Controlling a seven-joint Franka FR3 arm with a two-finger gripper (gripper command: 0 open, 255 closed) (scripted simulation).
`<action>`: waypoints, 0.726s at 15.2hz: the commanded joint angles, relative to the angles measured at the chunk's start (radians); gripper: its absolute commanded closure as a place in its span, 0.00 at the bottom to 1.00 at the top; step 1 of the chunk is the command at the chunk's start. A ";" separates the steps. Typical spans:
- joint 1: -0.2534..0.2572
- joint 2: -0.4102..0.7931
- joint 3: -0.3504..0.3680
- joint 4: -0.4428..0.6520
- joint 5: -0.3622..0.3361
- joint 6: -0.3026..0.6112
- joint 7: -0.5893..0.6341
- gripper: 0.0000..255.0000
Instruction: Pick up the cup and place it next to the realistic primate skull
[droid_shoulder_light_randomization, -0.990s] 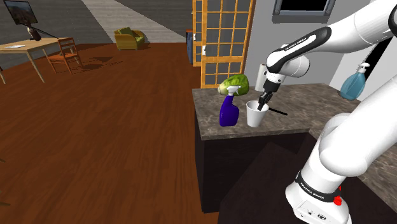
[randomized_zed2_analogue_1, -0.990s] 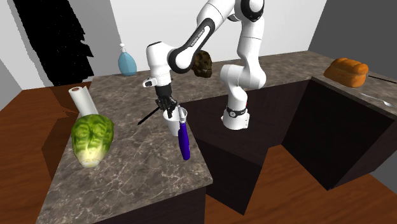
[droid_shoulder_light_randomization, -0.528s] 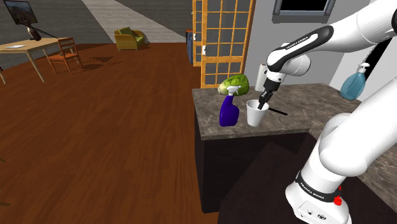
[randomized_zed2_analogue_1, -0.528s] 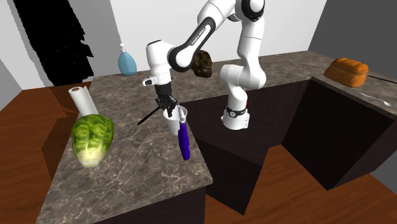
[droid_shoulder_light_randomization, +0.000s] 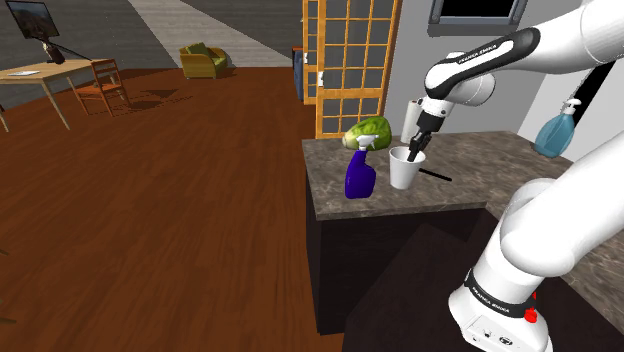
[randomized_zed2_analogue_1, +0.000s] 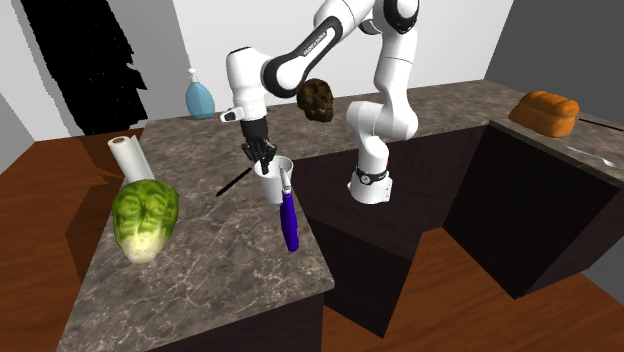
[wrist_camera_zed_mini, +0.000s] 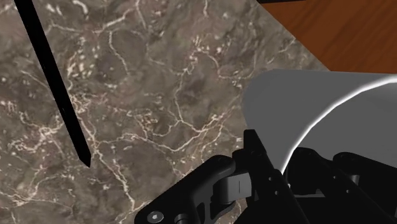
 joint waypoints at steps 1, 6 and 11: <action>-0.007 -0.021 0.014 0.013 -0.010 -0.032 0.015 1.00; -0.015 -0.052 0.036 0.058 -0.021 -0.103 0.039 1.00; -0.019 -0.075 0.056 0.107 -0.026 -0.172 0.059 1.00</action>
